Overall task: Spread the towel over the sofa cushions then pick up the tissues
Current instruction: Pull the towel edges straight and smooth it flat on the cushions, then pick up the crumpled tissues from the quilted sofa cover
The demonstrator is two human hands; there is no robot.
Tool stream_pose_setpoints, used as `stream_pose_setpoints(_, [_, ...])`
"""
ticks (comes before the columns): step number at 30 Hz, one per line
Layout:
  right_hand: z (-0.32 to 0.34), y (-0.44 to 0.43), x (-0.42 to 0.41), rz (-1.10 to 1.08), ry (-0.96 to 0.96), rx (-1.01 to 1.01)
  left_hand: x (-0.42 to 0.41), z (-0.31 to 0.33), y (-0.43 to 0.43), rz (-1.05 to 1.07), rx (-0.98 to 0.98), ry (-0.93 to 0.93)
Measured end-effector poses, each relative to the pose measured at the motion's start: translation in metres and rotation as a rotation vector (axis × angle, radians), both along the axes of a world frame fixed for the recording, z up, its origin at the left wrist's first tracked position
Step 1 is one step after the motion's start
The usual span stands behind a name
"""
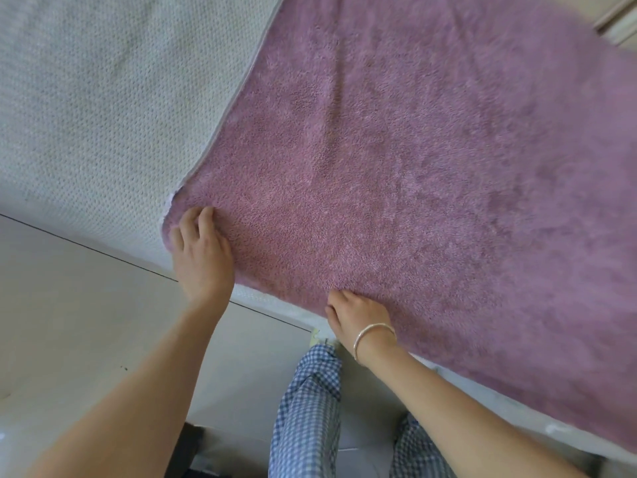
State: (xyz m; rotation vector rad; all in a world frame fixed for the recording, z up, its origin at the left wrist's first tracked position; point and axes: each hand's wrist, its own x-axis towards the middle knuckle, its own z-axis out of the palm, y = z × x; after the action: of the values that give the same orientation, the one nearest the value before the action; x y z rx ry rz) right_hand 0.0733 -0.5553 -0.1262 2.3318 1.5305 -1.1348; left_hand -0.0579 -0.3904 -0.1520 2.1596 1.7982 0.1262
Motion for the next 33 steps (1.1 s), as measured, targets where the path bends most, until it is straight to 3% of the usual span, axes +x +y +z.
stream_pose_setpoints(6, [0.005, 0.008, 0.012, -0.160, 0.062, 0.052, 0.020, 0.008, -0.006, -0.009, -0.057, 0.048])
stream_pose_setpoints(11, [0.008, 0.013, 0.034, -0.313, -0.169, 0.462, 0.061, 0.013, -0.008, -0.431, -0.046, 0.009])
stream_pose_setpoints(15, [-0.001, 0.006, 0.047, -0.189, -0.159, 0.198, 0.069, 0.004, -0.008, -0.379, -0.153, 0.168])
stream_pose_setpoints(19, [-0.003, 0.003, 0.052, -0.152, -0.111, 0.156, 0.065, 0.007, -0.005, -0.382, -0.191, 0.242])
stream_pose_setpoints(25, [0.016, 0.008, 0.072, -0.230, -0.003, 0.174, 0.095, 0.032, -0.006, -0.230, -0.385, 0.092])
stream_pose_setpoints(28, [0.032, 0.009, 0.088, -0.392, 0.054, 0.141, 0.117, 0.050, -0.006, -0.198, -0.507, -0.025])
stream_pose_setpoints(33, [0.061, 0.003, 0.121, -0.930, 0.333, 0.117, 0.165, 0.094, -0.021, -0.317, -0.674, -0.121])
